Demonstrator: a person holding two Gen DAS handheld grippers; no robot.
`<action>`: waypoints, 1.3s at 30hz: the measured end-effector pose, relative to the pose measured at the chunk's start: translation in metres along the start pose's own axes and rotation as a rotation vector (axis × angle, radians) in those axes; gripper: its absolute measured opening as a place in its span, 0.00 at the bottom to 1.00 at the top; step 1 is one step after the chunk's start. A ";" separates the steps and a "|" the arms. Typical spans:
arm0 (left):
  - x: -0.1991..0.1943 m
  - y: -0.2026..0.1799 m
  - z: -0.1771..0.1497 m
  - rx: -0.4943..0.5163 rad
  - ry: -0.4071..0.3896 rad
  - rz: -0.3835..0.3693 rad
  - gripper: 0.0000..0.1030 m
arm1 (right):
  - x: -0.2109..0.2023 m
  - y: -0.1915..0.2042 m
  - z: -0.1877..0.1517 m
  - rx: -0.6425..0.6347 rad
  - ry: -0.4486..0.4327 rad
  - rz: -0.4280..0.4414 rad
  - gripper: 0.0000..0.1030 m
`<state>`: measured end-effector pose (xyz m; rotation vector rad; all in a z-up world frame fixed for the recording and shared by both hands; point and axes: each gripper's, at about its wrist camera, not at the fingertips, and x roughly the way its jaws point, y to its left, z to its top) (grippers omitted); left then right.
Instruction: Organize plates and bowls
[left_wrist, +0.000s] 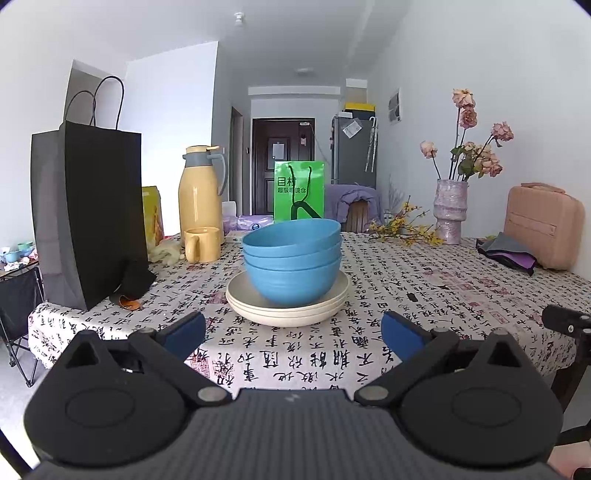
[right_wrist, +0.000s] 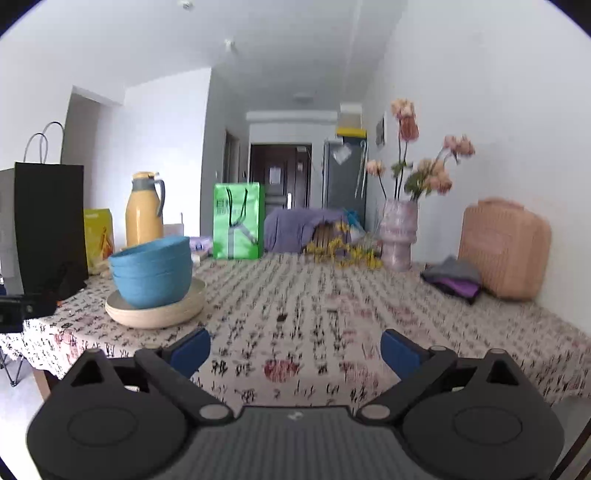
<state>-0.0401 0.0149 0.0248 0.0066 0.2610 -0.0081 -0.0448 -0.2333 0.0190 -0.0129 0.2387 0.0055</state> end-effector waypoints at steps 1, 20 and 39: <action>0.000 0.000 0.000 0.001 -0.001 0.000 1.00 | -0.001 0.001 0.001 -0.007 -0.008 0.002 1.00; -0.001 0.002 0.002 -0.008 -0.015 0.011 1.00 | 0.004 0.000 0.002 0.021 0.011 -0.005 1.00; -0.003 0.002 0.003 -0.003 -0.019 0.012 1.00 | 0.005 -0.002 0.003 0.034 0.012 -0.011 1.00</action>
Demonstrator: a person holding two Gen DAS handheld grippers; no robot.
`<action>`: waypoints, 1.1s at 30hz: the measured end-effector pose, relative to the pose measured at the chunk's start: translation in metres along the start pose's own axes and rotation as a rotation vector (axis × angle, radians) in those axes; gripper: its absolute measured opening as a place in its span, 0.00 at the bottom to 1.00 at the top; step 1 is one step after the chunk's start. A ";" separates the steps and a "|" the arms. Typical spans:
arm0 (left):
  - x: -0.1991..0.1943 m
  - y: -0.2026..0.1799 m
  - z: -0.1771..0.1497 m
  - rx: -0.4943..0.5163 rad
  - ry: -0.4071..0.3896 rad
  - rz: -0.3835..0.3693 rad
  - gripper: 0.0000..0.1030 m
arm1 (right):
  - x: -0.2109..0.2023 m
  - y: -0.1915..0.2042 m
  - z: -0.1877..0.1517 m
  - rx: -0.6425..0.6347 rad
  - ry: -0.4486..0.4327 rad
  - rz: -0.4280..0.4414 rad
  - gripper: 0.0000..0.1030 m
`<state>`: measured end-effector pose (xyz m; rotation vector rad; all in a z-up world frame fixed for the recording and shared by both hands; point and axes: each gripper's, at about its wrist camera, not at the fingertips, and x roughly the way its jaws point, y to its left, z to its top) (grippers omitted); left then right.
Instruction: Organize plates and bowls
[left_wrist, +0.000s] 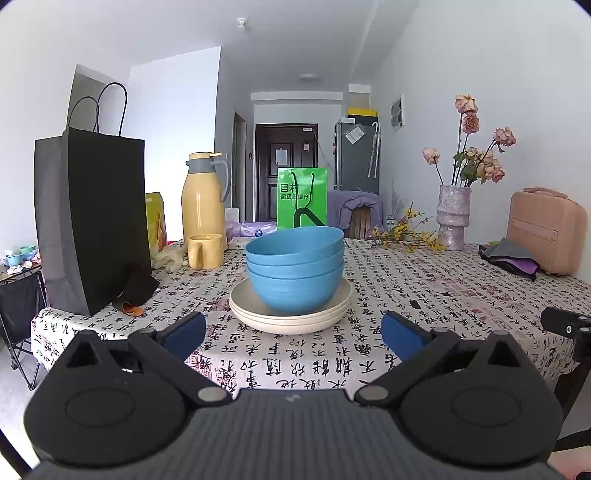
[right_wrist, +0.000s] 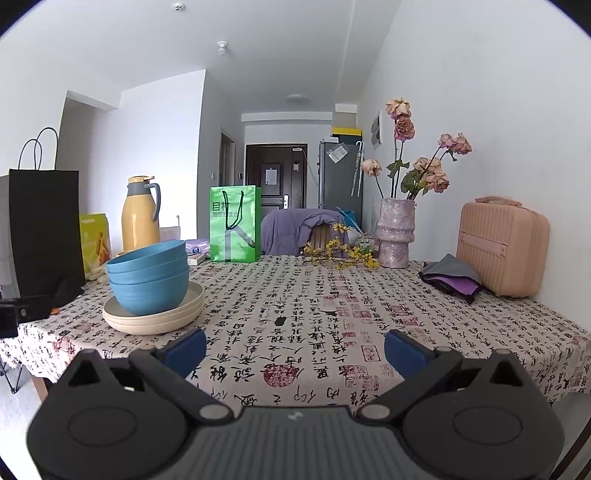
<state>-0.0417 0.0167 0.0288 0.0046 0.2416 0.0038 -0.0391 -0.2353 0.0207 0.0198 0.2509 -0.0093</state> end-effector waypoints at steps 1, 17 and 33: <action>0.000 0.000 0.000 0.001 0.000 0.000 1.00 | 0.000 -0.001 0.000 0.004 0.001 0.000 1.00; 0.000 -0.001 0.001 0.001 0.003 0.000 1.00 | 0.002 -0.002 0.000 0.012 0.009 0.002 1.00; 0.001 0.000 0.000 0.003 0.005 -0.001 1.00 | 0.002 -0.002 -0.001 0.015 0.010 0.000 1.00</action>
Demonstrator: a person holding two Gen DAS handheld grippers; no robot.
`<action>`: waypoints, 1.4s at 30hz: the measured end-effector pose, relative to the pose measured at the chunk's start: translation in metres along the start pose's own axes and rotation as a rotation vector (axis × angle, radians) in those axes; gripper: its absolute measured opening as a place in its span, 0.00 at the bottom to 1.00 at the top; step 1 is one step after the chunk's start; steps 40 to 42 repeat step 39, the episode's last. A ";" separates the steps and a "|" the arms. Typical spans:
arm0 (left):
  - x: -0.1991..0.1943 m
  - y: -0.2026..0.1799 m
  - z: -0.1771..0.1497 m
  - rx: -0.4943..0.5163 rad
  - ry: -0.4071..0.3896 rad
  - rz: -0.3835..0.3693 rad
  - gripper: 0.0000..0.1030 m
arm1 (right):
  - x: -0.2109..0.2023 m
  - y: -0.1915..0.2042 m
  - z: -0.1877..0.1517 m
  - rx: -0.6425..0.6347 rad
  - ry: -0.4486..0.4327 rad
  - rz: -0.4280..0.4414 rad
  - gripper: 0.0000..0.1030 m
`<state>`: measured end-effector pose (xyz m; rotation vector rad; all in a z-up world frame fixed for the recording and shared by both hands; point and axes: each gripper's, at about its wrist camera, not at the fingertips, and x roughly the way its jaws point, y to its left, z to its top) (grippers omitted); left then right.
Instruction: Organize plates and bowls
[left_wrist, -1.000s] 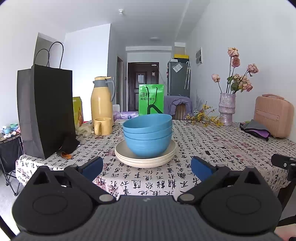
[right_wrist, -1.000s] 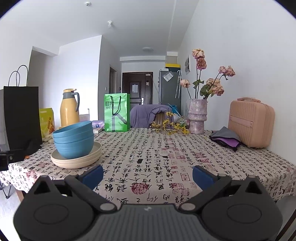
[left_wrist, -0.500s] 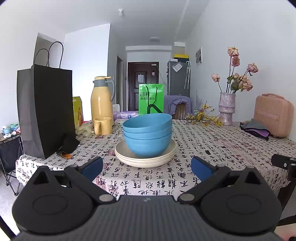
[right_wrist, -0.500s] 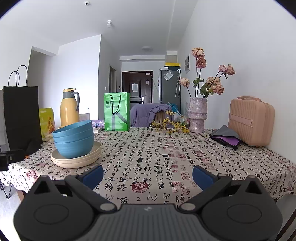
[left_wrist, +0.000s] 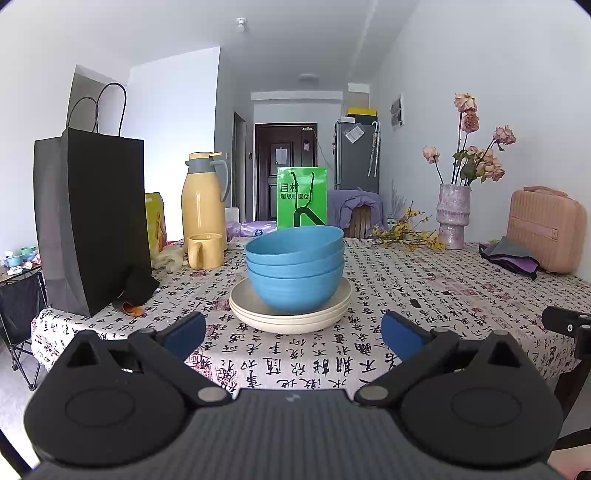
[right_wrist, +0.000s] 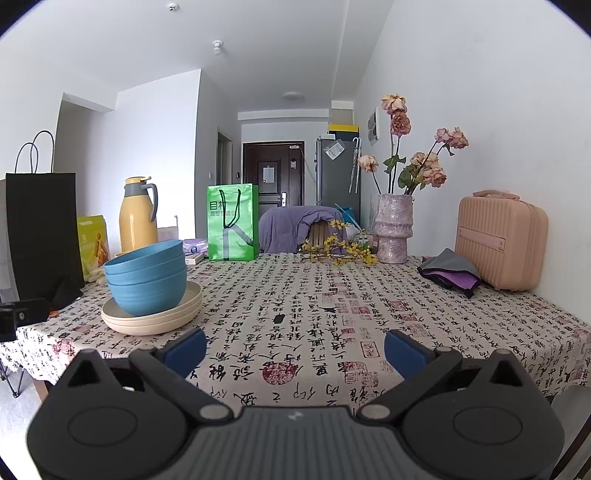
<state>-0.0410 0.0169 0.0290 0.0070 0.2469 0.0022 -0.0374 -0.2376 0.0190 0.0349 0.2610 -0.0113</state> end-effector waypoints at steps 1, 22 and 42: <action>0.000 -0.001 0.000 0.001 0.000 0.000 1.00 | 0.000 0.000 0.000 0.002 0.001 0.000 1.00; 0.001 -0.001 0.000 0.004 0.002 0.001 1.00 | 0.002 -0.001 -0.001 0.012 0.006 0.000 1.00; 0.001 -0.004 -0.002 0.019 -0.002 0.001 1.00 | 0.004 -0.001 0.000 0.018 0.010 0.004 1.00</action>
